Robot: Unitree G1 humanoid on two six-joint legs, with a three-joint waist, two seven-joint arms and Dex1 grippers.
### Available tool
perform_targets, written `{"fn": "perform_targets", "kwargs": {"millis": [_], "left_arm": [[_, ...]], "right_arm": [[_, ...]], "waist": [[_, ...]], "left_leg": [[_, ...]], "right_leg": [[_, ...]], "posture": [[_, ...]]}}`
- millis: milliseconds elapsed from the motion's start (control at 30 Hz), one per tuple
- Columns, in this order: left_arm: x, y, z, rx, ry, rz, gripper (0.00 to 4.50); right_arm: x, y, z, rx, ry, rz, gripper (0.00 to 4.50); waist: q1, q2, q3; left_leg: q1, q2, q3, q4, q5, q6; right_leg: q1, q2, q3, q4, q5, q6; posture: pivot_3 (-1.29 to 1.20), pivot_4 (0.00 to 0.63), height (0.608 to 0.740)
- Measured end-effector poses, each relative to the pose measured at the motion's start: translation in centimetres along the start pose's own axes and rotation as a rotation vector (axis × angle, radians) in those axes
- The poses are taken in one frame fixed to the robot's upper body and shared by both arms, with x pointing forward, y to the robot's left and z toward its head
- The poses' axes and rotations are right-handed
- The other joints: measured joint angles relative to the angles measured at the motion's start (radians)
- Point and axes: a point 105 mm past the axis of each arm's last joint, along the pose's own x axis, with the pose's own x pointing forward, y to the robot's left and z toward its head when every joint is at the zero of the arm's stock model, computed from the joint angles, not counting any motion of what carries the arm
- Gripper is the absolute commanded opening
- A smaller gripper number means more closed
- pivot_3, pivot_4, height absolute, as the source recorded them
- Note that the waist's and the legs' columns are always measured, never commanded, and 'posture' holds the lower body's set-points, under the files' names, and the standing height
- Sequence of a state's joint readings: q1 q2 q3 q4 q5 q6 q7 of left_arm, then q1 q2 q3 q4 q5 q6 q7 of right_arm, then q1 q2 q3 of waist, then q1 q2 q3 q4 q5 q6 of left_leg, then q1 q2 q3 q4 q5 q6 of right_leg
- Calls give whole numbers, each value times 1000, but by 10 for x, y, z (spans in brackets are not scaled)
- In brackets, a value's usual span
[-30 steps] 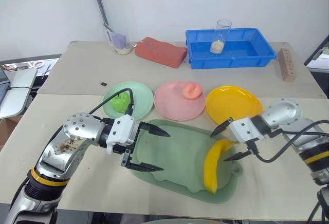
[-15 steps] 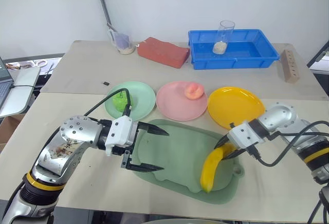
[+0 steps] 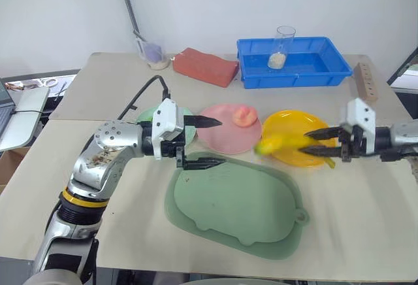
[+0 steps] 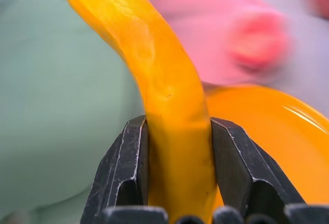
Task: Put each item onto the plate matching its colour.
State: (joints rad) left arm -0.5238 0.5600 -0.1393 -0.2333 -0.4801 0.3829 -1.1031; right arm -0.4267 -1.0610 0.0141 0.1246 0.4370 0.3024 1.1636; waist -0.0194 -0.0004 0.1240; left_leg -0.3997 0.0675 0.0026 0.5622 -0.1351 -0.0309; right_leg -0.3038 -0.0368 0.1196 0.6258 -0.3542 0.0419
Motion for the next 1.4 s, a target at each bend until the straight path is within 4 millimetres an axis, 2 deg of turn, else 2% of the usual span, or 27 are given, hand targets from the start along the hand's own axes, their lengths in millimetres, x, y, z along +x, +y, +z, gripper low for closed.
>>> {"fn": "perform_targets", "kwargs": {"millis": [133, 200, 267, 400, 467, 600, 700, 833, 900, 967, 1067, 1167, 1267, 1400], "left_arm": [[10, 1, -3, -6, -4, 7, 4500], [11, 1, -3, -5, -6, 11, 4500], [13, 1, -3, -8, -9, 11, 4500], [12, 1, -4, -11, -6, 20, 4500], [11, 1, -8, -15, 5, 31, 4500], [8, 4, -14, -30, 17, 88, 4500], [-5, 23, -12, -61, 10, 246, 4500], [-48, 58, -25, -126, 43, 558, 4500], [-84, 79, -39, -166, 87, 772, 4500], [-133, 96, -53, -187, 136, 1015, 4500], [-209, 102, -72, -203, 210, 1331, 4500], [-259, 91, -96, -240, 281, 1533, 4500], [-288, 74, -124, -312, 339, 1653, 4500], [-294, 67, -141, -348, 357, 1705, 4500]], "right_arm": [[3, -38, -23, 97, 103, -235, 1377], [3, -47, -29, 105, 148, -278, 1377], [8, -53, -37, 136, 191, -304, 2431], [15, -52, -51, 193, 228, -297, 3791], [15, -50, -51, 205, 228, -284, 4436], [8, -54, -46, 240, 188, -304, 4477], [-9, -59, -33, 281, 96, -371, 4477], [-42, -70, -26, 329, -32, -576, 4477], [-58, -75, -29, 349, -87, -729, 4477], [-73, -77, -45, 361, -94, -905, 4477], [-86, -74, -75, 400, -71, -1126, 4477], [-91, -72, -96, 432, -52, -1267, 4477], [-99, -72, -112, 440, -29, -1398, 4477], [-103, -75, -123, 446, -21, -1494, 4477]], "waist": [[-1, 1, 0], [2, 1, 0], [3, 1, 0], [5, 1, 0], [6, 1, 0], [7, 1, 0], [7, 1, 0], [7, 0, 0], [4, -1, 0], [1, -1, 0], [-3, 0, -1], [-3, 1, -2], [0, 2, -2], [8, -3, -3]], "left_leg": [[-3, -1, 0, 0, 0, 0], [-6, -1, 0, 0, 0, 0], [-7, -1, 0, 0, 0, 0], [-7, -1, 0, 1, 0, 0], [-7, -1, 0, 1, 0, 0], [-7, -1, 0, 2, 0, 0], [-8, -1, 0, 2, 0, 0], [-8, -1, 0, 2, 0, 0], [-7, -1, -1, 2, 0, 0], [-7, -1, -1, 2, 0, 0], [-7, -1, 1, 0, 0, -1], [-7, -1, 1, -1, 1, -1], [-6, -2, 2, -2, 1, -2], [-6, -3, 2, -1, 1, -2]], "right_leg": [[-3, 0, 1, 0, 0, 0], [-6, 0, 1, 0, 0, 0], [-7, 0, 1, 1, 0, 0], [-7, 0, 1, 1, 0, 1], [-7, 0, 1, 1, 0, 1], [-7, 0, 1, 1, 0, 1], [-7, 0, 0, 2, 0, 1], [-7, 0, 0, 3, 0, 1], [-7, 0, 0, 4, 0, 1], [-8, 0, 1, 4, 0, 1], [-10, 0, 2, 4, 0, 1], [-12, -1, 3, 4, 0, 1], [-13, -2, 2, 4, 0, 1], [-13, -3, 1, 4, 0, 2]], "posture": [[0, 150, 740], [0, 150, 740], [0, 150, 740], [0, 150, 740], [0, 150, 740], [0, 150, 740], [0, 150, 740], [0, 150, 740], [0, 150, 740], [0, 150, 740], [0, 150, 740], [0, 150, 740], [0, 150, 740], [0, 150, 740]]}}
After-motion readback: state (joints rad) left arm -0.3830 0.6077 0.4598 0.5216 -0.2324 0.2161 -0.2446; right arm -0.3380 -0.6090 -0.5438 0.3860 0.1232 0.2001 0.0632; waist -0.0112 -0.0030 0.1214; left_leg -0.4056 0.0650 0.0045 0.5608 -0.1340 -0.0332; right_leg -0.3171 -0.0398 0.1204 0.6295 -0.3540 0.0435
